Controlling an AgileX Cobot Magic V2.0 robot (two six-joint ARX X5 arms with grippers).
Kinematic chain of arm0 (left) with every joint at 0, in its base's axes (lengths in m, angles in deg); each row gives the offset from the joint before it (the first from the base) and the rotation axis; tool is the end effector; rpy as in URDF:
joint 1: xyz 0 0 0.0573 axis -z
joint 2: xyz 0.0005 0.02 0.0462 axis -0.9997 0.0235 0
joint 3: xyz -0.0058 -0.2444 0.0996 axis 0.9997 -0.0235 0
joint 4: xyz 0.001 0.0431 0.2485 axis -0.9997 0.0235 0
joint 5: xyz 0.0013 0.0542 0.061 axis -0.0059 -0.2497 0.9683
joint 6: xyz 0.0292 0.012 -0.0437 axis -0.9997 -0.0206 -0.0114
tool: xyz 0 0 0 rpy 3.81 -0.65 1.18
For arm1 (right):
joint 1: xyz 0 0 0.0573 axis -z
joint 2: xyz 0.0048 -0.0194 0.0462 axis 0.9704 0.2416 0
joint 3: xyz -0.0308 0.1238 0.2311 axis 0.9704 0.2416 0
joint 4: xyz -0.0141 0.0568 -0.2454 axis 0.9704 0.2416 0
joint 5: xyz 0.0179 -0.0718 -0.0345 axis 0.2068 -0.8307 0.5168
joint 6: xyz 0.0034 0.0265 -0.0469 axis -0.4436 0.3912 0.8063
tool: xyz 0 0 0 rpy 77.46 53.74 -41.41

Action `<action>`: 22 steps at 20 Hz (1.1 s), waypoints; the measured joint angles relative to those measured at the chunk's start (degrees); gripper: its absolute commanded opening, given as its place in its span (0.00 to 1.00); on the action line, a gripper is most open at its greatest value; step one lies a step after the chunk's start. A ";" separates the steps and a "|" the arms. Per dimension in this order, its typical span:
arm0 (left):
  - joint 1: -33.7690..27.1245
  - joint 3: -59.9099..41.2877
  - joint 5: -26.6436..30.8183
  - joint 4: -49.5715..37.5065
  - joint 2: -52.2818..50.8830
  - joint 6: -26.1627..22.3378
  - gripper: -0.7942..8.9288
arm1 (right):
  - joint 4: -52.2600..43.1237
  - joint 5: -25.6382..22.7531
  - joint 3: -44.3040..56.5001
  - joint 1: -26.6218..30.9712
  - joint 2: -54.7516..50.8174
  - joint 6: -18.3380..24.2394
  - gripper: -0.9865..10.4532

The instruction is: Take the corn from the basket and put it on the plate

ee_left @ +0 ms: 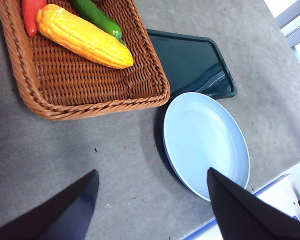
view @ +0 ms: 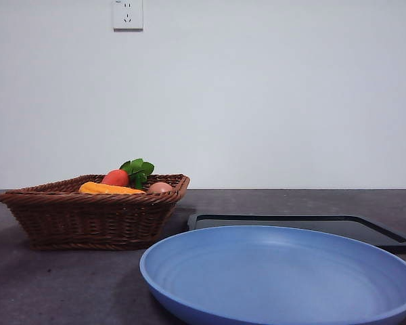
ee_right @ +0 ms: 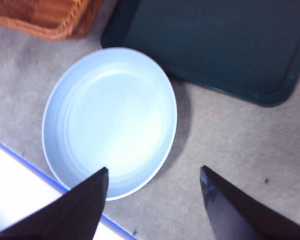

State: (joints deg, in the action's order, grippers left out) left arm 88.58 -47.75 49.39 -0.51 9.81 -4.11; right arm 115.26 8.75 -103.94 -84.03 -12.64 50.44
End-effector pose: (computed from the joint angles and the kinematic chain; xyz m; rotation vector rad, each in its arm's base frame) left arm 0.0957 -0.0176 0.2790 -0.3519 0.7521 -0.5907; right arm 0.1373 0.0333 0.2798 0.1484 0.9932 0.5979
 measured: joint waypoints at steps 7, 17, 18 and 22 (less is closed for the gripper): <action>0.00 0.00 -0.02 -0.02 0.33 0.00 0.45 | -6.64 0.00 0.00 -5.49 10.82 -1.99 0.36; 0.00 0.00 -0.02 -0.02 0.33 0.00 0.45 | -17.70 -4.66 -0.02 -10.05 33.29 -2.54 0.34; 0.00 0.00 -0.02 -0.02 0.33 0.00 0.45 | -18.43 -4.68 -0.02 -10.32 34.88 -2.54 0.33; 0.00 -0.02 -0.02 -0.02 0.33 0.00 0.45 | -21.11 -4.68 -0.02 -10.93 39.23 -2.56 0.28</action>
State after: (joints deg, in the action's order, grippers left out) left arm 88.58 -47.77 49.37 -0.53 10.13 -4.11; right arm 94.15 4.07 -103.96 -94.96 26.60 47.88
